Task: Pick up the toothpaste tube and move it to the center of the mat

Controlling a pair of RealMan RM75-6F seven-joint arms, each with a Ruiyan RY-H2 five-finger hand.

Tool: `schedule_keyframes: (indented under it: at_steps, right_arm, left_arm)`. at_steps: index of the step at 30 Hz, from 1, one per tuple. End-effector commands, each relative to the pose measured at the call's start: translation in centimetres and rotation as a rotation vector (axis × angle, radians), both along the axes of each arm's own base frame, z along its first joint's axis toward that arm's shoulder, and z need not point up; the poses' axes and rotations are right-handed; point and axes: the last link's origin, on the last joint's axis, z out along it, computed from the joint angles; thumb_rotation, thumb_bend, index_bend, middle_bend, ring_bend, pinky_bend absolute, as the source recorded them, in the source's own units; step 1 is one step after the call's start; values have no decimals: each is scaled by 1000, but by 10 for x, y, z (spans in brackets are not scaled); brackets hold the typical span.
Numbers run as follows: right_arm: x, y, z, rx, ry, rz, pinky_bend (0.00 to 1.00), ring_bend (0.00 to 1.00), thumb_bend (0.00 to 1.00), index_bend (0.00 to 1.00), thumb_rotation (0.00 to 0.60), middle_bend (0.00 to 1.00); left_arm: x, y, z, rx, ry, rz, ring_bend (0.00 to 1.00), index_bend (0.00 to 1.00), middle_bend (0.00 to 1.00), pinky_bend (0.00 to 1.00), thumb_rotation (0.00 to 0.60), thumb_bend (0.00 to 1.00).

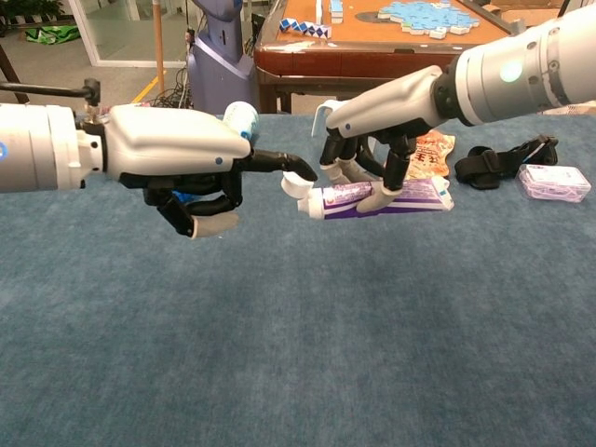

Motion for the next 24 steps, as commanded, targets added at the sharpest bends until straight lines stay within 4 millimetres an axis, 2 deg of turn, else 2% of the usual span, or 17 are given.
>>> schedule_keyframes:
  at_steps: [1, 24]
  right_arm:
    - [-2, -1, 2, -15, -1, 6, 374, 596, 900, 836, 600, 750]
    - [-10, -4, 11, -42, -63, -25, 374, 621, 907, 851, 600, 763]
  left_arm:
    - [-3, 0, -1, 1, 5, 8, 860, 31, 828, 735, 600, 504]
    - [-21, 5, 3, 21, 22, 74, 855, 31, 822, 735, 600, 504]
